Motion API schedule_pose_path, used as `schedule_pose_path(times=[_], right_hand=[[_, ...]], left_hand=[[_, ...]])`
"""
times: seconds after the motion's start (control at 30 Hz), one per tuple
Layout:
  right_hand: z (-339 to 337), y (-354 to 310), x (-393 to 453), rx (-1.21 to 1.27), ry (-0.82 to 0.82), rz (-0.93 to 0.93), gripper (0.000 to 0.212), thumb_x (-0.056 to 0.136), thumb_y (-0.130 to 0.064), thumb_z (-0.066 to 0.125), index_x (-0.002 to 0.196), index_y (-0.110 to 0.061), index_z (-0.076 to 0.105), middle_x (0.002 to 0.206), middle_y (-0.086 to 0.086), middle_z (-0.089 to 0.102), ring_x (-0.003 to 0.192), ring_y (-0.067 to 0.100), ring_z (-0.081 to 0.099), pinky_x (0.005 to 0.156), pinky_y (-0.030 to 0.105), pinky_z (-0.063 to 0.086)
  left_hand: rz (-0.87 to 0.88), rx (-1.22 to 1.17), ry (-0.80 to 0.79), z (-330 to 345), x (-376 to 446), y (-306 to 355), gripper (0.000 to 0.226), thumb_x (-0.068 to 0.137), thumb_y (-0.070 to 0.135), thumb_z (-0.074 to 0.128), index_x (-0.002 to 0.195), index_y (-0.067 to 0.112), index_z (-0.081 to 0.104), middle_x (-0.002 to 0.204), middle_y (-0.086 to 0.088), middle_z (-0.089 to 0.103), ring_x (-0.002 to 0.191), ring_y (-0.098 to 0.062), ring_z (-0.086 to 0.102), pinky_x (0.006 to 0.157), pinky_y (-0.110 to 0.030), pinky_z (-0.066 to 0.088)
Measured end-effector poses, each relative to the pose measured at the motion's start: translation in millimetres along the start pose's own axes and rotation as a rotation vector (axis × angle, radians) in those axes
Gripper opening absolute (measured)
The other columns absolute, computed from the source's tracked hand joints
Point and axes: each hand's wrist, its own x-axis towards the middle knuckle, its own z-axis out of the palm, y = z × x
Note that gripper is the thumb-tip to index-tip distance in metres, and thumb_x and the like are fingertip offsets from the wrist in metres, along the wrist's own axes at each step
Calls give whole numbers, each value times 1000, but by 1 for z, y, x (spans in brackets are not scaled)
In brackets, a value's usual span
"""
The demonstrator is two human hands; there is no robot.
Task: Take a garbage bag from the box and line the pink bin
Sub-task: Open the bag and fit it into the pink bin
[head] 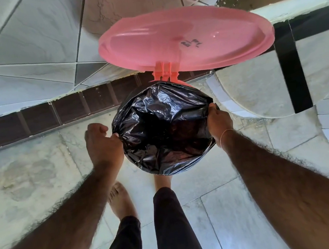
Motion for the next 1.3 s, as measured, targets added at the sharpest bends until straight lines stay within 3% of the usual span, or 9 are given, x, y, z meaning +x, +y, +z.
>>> schedule_pose_path(times=[0.1,0.2,0.4,0.53,0.73,0.9,1.07,1.17,1.3], right_hand=[[-1,1,0,-83,35,-73,59,101,-46,28,124,-2,59,130,26,58,122,41,52,104,43,39],[-1,3,-1,-181,113,-179,49,100,-44,31,116,-5,57,121,26,62,114,44,55,93,47,43],[-4,-14,-11,-89,230,-345,15,92,-10,46,105,-7,53,108,21,64,100,41,57,78,44,45],[1,-23,-15,-100,215,-449,38,79,7,38,109,-6,58,108,21,64,97,42,57,76,42,44],[7,-27,-6,-79,94,-547,46,88,-1,41,129,-16,53,125,11,62,111,33,57,92,35,45],[13,-24,10,-125,-54,-525,51,91,-15,49,140,-28,41,122,10,63,108,32,59,94,38,48],[9,-22,26,-36,-178,-411,28,87,-30,61,114,-28,57,99,-4,66,98,23,63,80,26,44],[7,-22,37,29,-253,-332,26,85,-36,65,104,-18,64,98,3,69,95,24,64,81,31,48],[7,-13,40,76,-272,-286,34,81,-39,70,103,-15,67,99,8,71,94,26,65,86,38,51]], left_hand=[[255,123,-20,-2,5,-4,28,74,-11,53,94,5,63,102,-14,55,87,-25,53,74,-23,35],[441,205,-101,-3,8,0,34,78,-10,51,104,1,69,103,-17,62,93,-32,61,84,-32,46],[330,154,-78,1,13,19,35,87,3,51,118,4,66,115,-16,66,99,-32,65,95,-38,49],[390,192,-139,11,8,30,44,86,3,50,129,7,58,122,-14,60,110,-31,57,98,-39,45],[582,333,-243,18,18,31,57,86,9,56,142,17,43,127,-14,53,111,-34,55,93,-49,48],[544,434,-327,24,26,36,73,87,19,59,150,23,22,127,-15,52,112,-36,53,93,-54,48],[490,451,-380,26,37,44,68,89,25,55,148,32,21,132,-14,54,111,-38,57,89,-52,51],[496,475,-430,27,46,48,65,91,29,54,147,32,21,116,-16,62,89,-33,64,75,-44,55],[406,420,-446,26,47,45,43,90,31,53,130,29,38,97,-8,67,74,-27,61,67,-37,52]])
